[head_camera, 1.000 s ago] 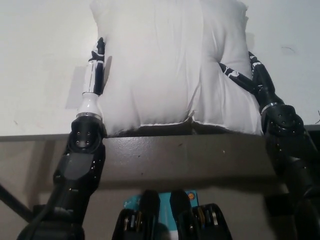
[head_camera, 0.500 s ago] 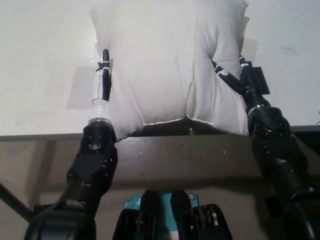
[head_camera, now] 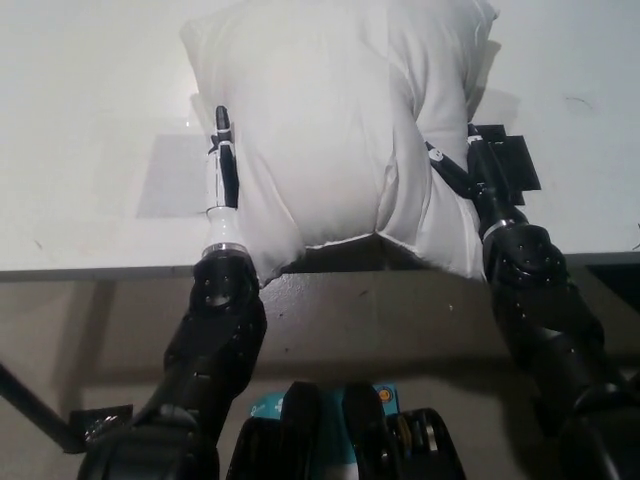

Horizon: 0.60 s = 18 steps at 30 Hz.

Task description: The robot uses both hands to lift the pillow and then drops it on the table

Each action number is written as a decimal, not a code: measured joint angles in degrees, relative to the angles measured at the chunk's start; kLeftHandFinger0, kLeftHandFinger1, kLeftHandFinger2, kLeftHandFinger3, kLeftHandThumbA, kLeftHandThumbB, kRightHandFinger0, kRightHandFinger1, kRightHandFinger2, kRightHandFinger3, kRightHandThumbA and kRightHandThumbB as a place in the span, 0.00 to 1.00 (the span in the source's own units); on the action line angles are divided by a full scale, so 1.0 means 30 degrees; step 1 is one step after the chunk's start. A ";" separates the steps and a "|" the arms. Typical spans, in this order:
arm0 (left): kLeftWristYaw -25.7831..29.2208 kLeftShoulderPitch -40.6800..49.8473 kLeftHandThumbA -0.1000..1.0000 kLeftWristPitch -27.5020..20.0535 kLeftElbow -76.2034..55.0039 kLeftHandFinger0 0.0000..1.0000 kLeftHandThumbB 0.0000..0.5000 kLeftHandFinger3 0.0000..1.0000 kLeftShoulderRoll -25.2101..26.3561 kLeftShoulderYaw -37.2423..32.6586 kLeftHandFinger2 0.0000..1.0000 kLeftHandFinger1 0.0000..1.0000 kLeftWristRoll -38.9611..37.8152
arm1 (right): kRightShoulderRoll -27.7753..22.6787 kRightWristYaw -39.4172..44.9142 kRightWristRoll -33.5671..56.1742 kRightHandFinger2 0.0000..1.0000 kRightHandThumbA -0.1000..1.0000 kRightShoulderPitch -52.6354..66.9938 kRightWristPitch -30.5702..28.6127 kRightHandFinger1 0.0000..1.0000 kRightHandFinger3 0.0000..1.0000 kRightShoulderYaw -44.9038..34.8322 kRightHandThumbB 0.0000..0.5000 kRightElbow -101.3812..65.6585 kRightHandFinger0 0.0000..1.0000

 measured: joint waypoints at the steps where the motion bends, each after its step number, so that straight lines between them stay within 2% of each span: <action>1: 0.0005 0.0052 1.00 0.0038 -0.0379 1.00 0.30 1.00 -0.0038 -0.0031 1.00 1.00 -0.0051 | -0.0037 -0.0004 -0.0013 1.00 1.00 0.0117 0.0009 1.00 1.00 0.0186 0.73 -0.0384 1.00; 2: 0.0015 0.0119 1.00 0.0092 -0.0795 1.00 0.27 1.00 -0.0082 -0.0088 1.00 1.00 -0.0075 | -0.0097 -0.0020 -0.0078 1.00 1.00 0.0297 0.0067 1.00 1.00 0.0477 0.76 -0.1006 1.00; 3: 0.0045 0.0181 1.00 0.0228 -0.1466 1.00 0.25 1.00 -0.0121 -0.0193 1.00 1.00 -0.0086 | -0.0159 -0.0059 -0.0160 1.00 1.00 0.0493 0.0153 1.00 1.00 0.0760 0.73 -0.1748 1.00; 4: 0.0103 0.0264 1.00 0.0391 -0.1921 1.00 0.24 1.00 -0.0131 -0.0296 1.00 1.00 -0.0084 | -0.0214 -0.0122 -0.0213 1.00 1.00 0.0645 0.0240 1.00 1.00 0.0904 0.75 -0.2373 1.00; 7: 0.0172 0.0516 1.00 0.0822 -0.3534 1.00 0.30 1.00 -0.0116 -0.0642 1.00 1.00 -0.0083 | -0.0442 -0.0281 -0.0311 1.00 1.00 0.0958 0.0462 1.00 1.00 0.1142 0.73 -0.4142 1.00; 8: 0.0172 0.0566 1.00 0.0971 -0.3975 1.00 0.33 1.00 -0.0098 -0.0732 1.00 1.00 -0.0083 | -0.0556 -0.0313 -0.0330 1.00 1.00 0.0993 0.0534 1.00 1.00 0.1155 0.80 -0.4776 1.00; 9: 0.0172 0.0571 1.00 0.1125 -0.4332 1.00 0.41 1.00 -0.0093 -0.0835 1.00 1.00 -0.0084 | -0.0657 -0.0330 -0.0349 1.00 1.00 0.0995 0.0569 1.00 1.00 0.1181 0.82 -0.5342 1.00; 11: 0.0192 0.0558 1.00 0.1274 -0.4822 1.00 0.47 1.00 -0.0090 -0.0884 1.00 1.00 -0.0084 | -0.0822 -0.0389 -0.0404 1.00 1.00 0.0993 0.0718 1.00 1.00 0.1183 0.82 -0.6299 1.00; 13: 0.0220 0.0568 1.00 0.1592 -0.5604 1.00 0.48 1.00 -0.0066 -0.0884 1.00 1.00 -0.0082 | -0.1066 -0.0467 -0.0498 1.00 1.00 0.0998 0.1023 1.00 1.00 0.1181 0.78 -0.7610 1.00; 14: 0.0230 0.0568 1.00 0.1694 -0.5903 1.00 0.43 1.00 -0.0065 -0.0885 1.00 1.00 -0.0081 | -0.1143 -0.0496 -0.0537 1.00 1.00 0.0998 0.1128 1.00 1.00 0.1180 0.86 -0.8069 1.00; 15: 0.0247 0.0568 1.00 0.1813 -0.6198 1.00 0.44 1.00 -0.0067 -0.0890 1.00 1.00 -0.0079 | -0.1204 -0.0519 -0.0567 1.00 1.00 0.0997 0.1235 1.00 1.00 0.1181 0.87 -0.8533 1.00; 17: 0.0269 0.0567 1.00 0.2011 -0.6898 1.00 0.36 1.00 -0.0069 -0.0892 1.00 1.00 -0.0081 | -0.1307 -0.0593 -0.0627 1.00 1.00 0.0998 0.1566 1.00 1.00 0.1177 0.90 -0.9551 1.00; 18: 0.0293 0.0569 1.00 0.2266 -0.7498 1.00 0.39 1.00 -0.0068 -0.0893 1.00 1.00 -0.0080 | -0.1368 -0.0682 -0.0675 1.00 1.00 0.0999 0.1854 1.00 1.00 0.1172 0.94 -1.0417 1.00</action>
